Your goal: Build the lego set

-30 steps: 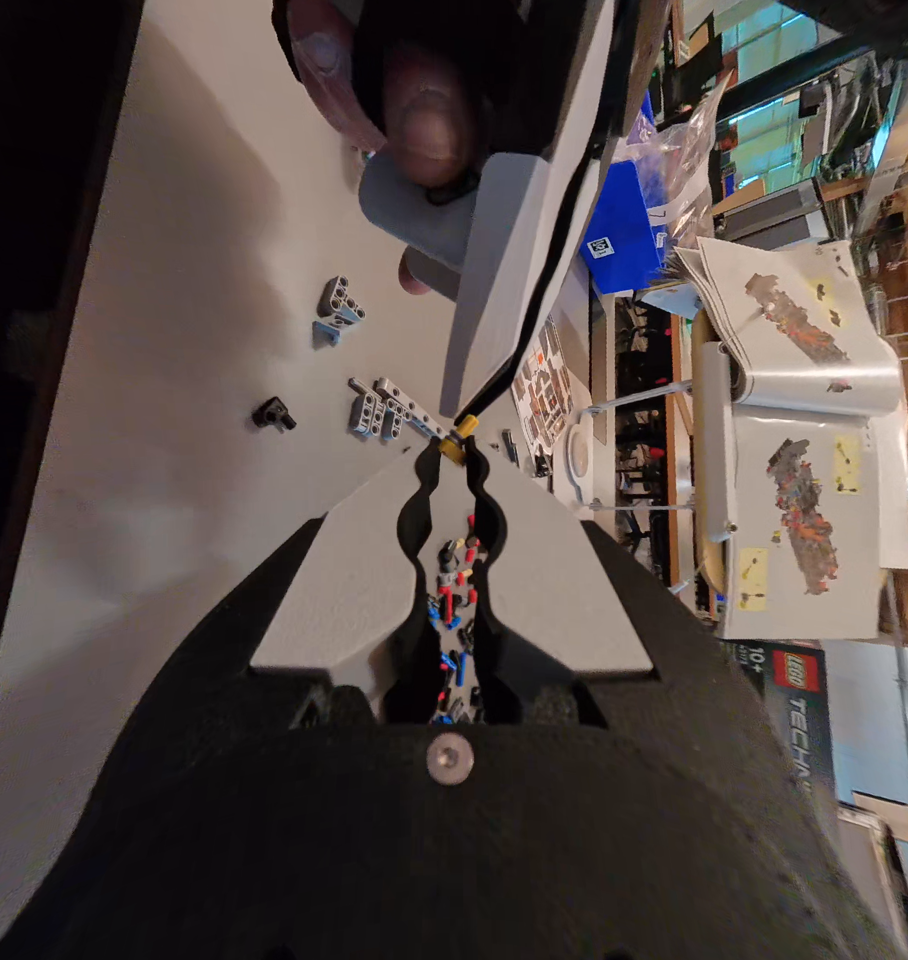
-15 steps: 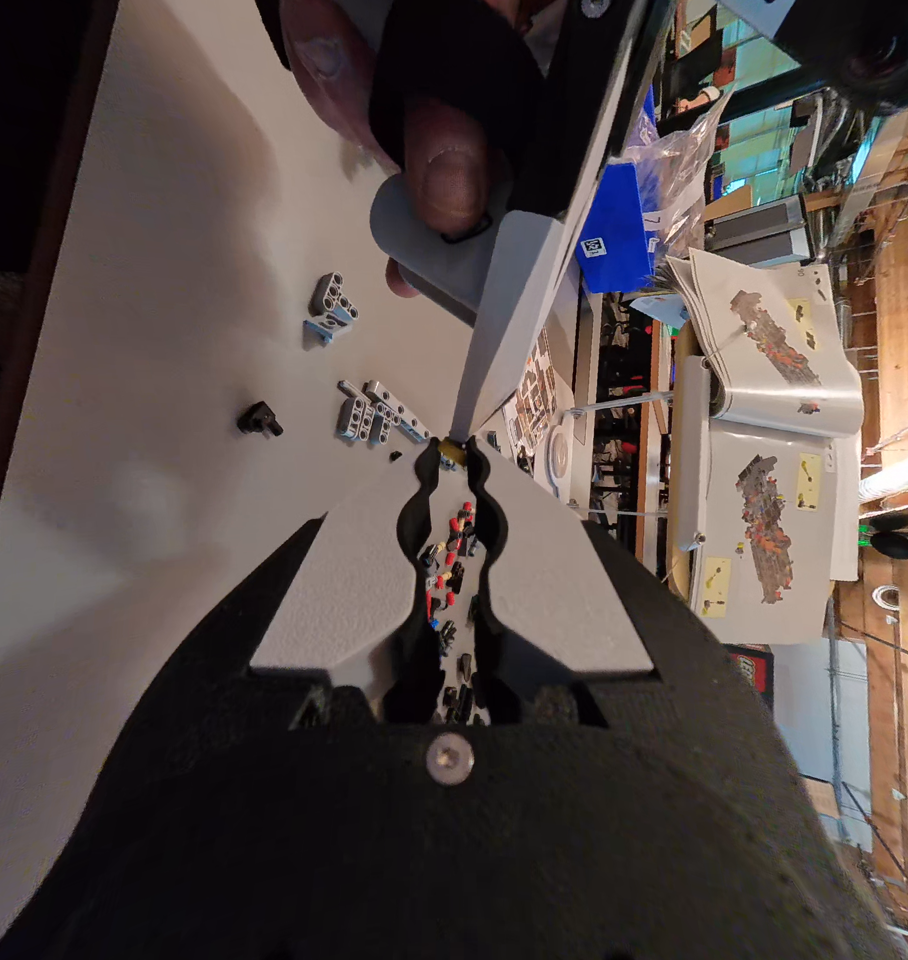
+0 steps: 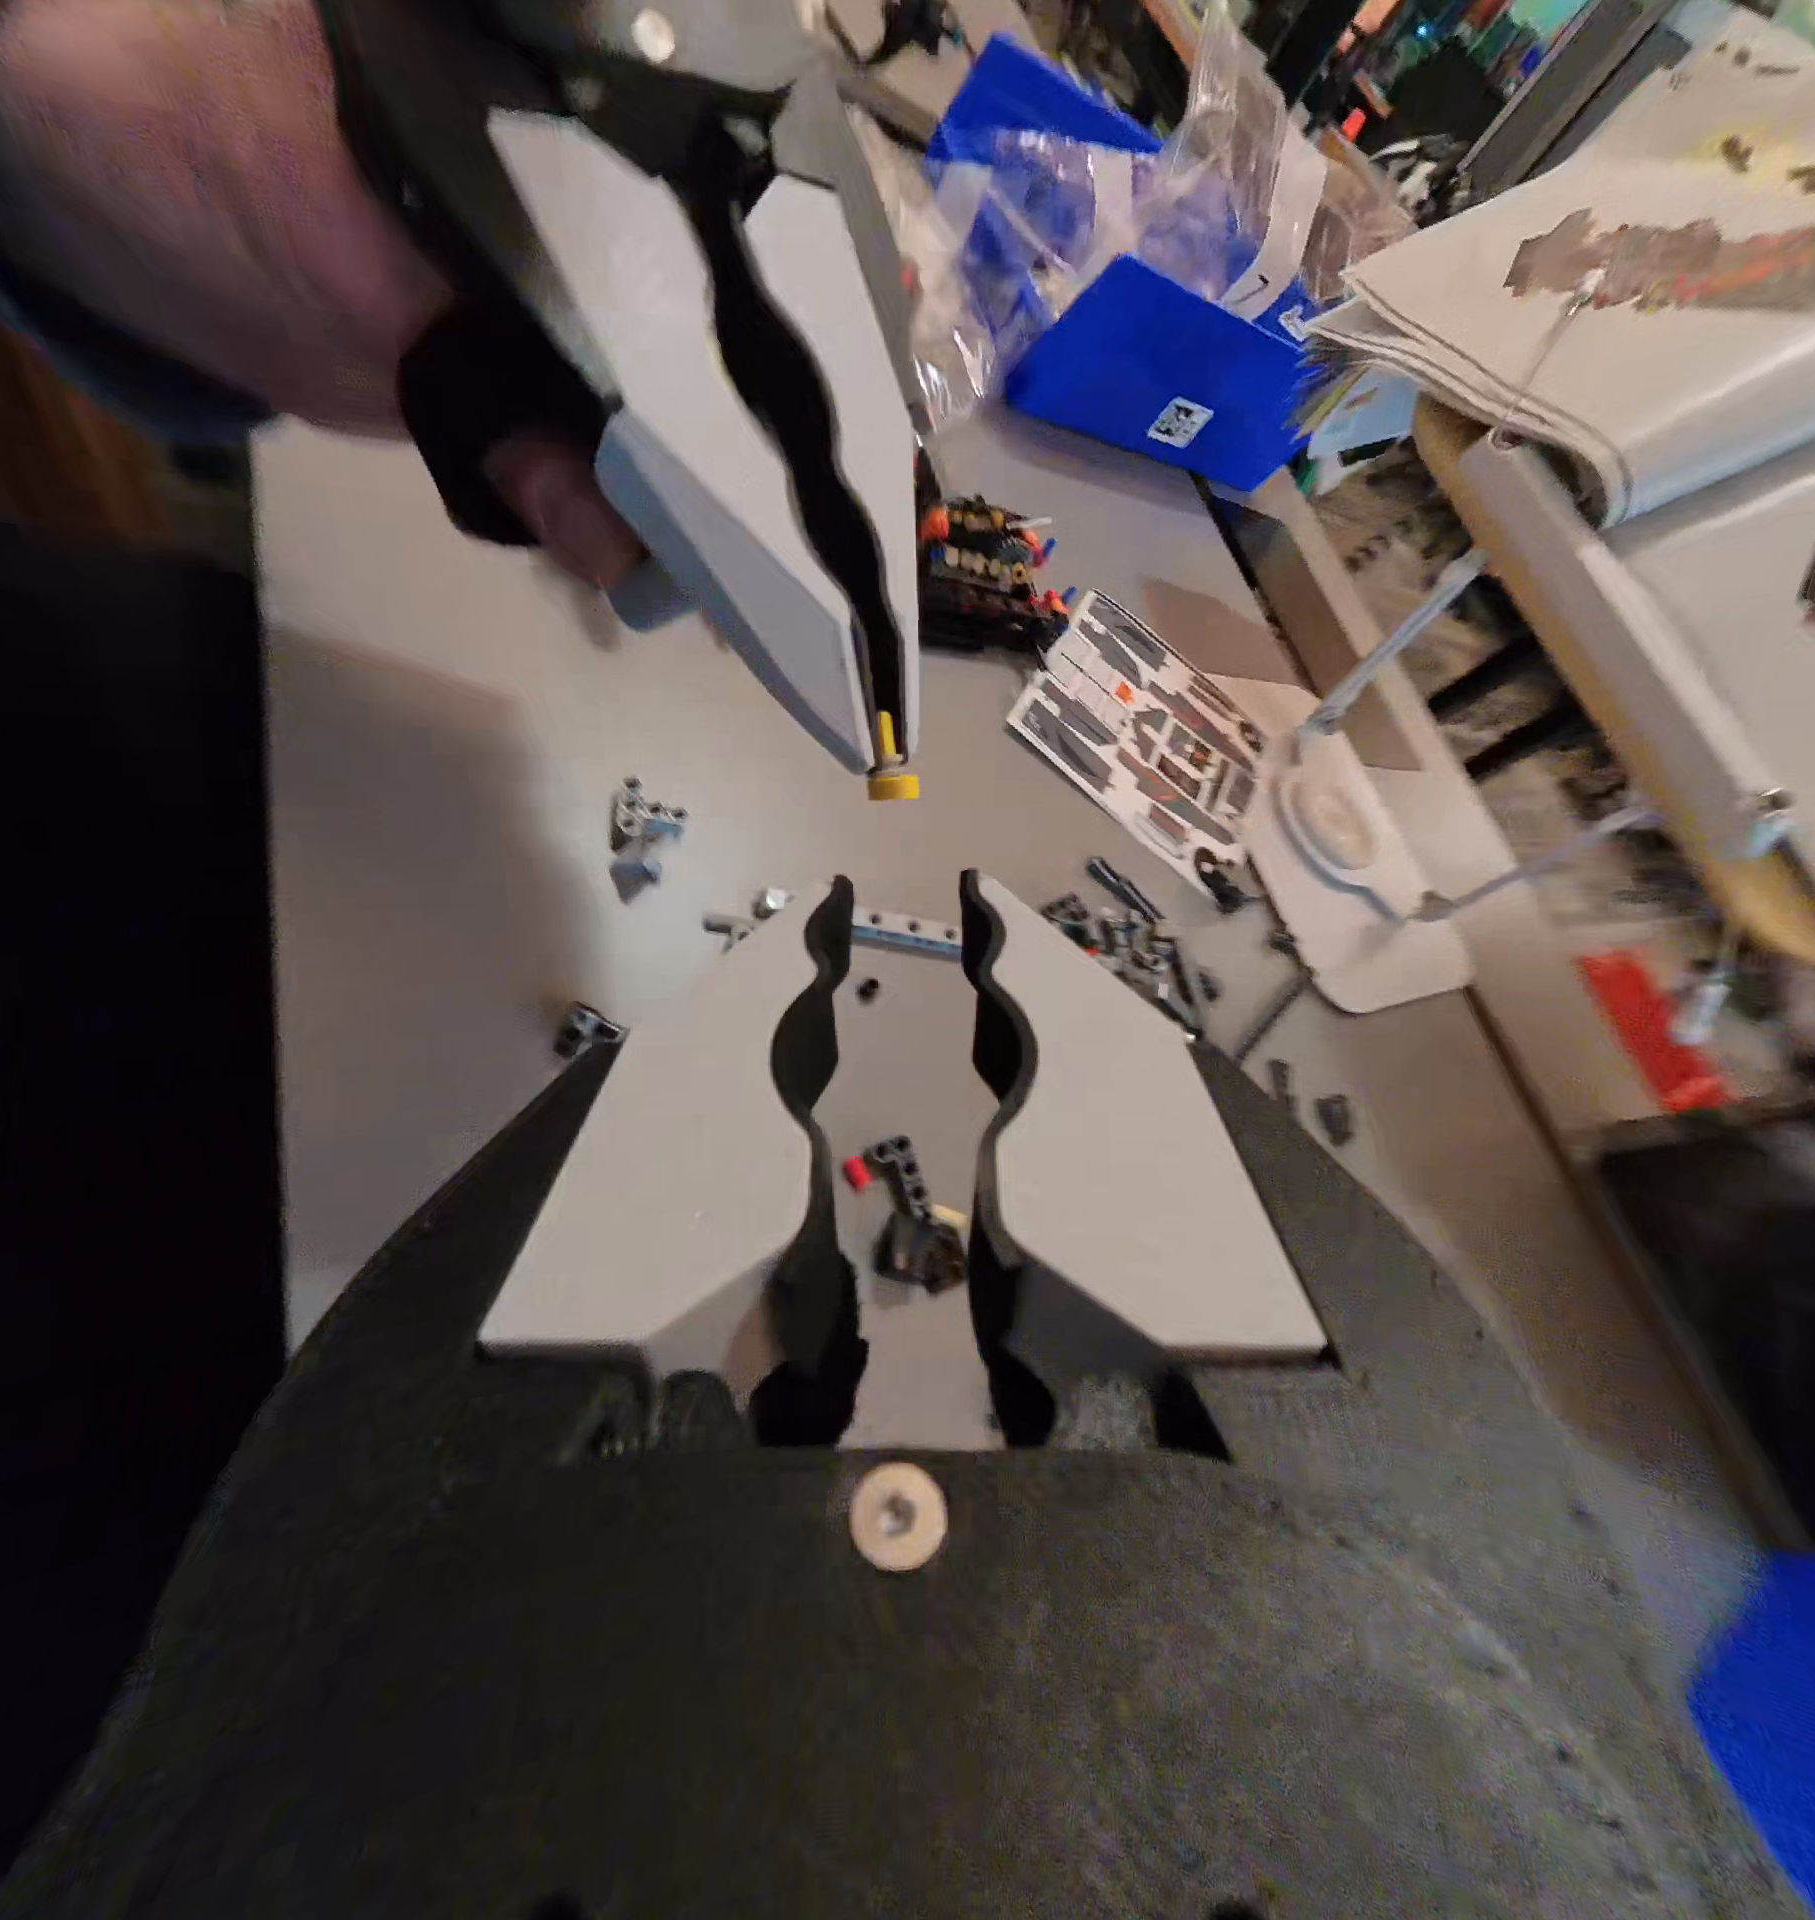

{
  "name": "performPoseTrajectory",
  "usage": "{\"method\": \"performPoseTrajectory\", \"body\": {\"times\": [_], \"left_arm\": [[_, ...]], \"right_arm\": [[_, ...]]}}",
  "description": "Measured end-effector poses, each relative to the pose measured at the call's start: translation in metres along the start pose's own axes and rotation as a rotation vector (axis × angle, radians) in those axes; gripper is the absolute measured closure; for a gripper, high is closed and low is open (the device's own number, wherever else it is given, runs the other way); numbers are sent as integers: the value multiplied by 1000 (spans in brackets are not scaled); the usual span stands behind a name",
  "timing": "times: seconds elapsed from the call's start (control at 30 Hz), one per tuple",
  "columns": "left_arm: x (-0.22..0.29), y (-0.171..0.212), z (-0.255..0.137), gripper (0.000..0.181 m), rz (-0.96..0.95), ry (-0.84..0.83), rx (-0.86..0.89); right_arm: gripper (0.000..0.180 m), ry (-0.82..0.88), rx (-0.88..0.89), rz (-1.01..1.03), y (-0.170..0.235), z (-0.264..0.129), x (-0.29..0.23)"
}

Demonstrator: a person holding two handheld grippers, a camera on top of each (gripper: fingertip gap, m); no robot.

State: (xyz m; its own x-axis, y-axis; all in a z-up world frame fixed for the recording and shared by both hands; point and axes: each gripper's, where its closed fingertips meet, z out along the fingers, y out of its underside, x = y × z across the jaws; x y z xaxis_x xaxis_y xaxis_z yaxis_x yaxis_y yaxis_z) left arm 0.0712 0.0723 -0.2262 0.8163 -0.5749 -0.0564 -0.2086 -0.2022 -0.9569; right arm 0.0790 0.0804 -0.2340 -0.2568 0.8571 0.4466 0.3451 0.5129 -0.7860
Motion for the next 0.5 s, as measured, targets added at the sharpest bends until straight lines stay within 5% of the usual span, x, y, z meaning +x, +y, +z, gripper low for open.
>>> {"method": "performPoseTrajectory", "body": {"times": [0.23,0.5], "left_arm": [[-2,-19,1,176,338,-144,-44],[-1,-38,-5,177,674,-295,-63]], "right_arm": [[163,-214,167,462,-19,-8,5],[171,-290,296,676,-41,-14,13]]}}
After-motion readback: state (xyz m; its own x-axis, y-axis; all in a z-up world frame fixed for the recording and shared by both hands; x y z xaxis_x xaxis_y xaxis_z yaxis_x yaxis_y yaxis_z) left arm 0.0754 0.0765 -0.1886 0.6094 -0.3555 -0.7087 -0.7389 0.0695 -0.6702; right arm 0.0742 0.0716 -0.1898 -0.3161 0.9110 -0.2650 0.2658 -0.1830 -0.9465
